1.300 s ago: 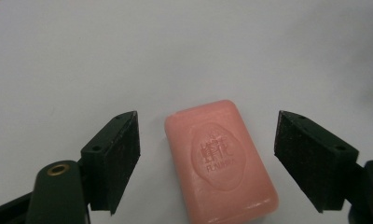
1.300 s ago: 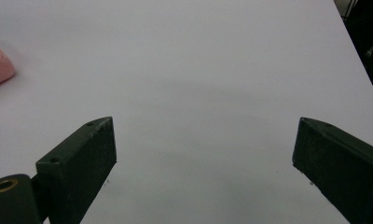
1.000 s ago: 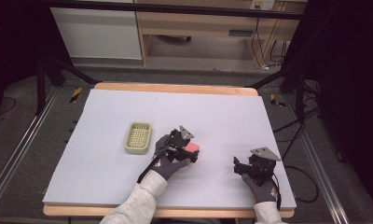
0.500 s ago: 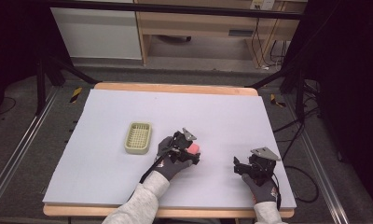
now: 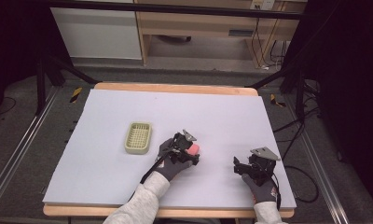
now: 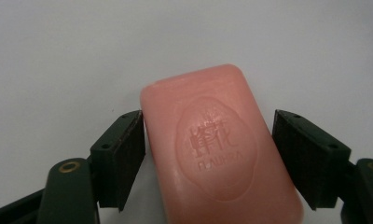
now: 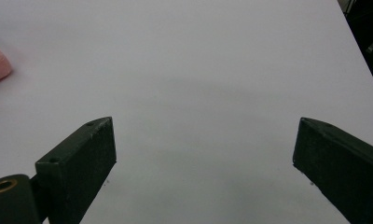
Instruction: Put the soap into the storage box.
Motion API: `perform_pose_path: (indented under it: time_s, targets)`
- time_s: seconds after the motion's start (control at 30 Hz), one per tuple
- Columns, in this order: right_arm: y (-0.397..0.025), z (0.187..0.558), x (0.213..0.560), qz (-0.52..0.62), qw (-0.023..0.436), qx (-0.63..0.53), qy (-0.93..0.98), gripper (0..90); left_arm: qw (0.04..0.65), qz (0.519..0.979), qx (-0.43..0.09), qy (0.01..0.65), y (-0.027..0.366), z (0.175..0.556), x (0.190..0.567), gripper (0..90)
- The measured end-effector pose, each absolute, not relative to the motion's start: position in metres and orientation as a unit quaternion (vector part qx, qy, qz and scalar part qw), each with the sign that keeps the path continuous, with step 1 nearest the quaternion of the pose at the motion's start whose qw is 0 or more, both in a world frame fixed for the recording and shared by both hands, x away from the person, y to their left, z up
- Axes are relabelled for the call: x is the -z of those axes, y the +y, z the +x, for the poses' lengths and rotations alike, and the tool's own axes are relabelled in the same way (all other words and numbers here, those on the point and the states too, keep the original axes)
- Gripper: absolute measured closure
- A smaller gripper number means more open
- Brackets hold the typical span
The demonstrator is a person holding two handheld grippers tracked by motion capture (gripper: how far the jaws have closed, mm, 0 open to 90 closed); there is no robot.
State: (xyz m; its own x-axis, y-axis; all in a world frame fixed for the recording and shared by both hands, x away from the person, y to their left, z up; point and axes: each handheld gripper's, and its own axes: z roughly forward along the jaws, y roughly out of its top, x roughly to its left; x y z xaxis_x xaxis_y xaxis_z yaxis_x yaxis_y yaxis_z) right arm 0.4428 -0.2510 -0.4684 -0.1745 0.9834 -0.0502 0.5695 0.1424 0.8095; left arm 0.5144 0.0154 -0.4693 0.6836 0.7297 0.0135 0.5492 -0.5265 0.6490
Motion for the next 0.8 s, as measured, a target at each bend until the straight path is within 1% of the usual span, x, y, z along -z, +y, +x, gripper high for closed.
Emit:
perform_pose_path:
  time_s: [0.1, 0.23, 0.4, 0.8]
  targets:
    - [-0.2510, 0.4429, 0.4685, 0.563, 0.310, -0.334, 0.690, 6.2, 0.308, 0.864, -0.140, 0.372, 0.0156, 0.5147, 0.4698, 28.3]
    - [-0.2508, 0.4430, 0.4685, 0.564, 0.310, -0.334, 0.689, 6.2, 0.304, 0.865, -0.137, 0.375, 0.0161, 0.5150, 0.4707, 33.5]
    - [-0.2508, 0.4430, 0.4686, 0.564, 0.310, -0.334, 0.689, 6.2, 0.300, 0.867, -0.138, 0.372, 0.0170, 0.5149, 0.4699, 37.0]
    - [-0.2506, 0.4431, 0.4686, 0.564, 0.310, -0.333, 0.689, 6.2, 0.303, 0.870, -0.137, 0.365, 0.0169, 0.5170, 0.4705, 36.2]
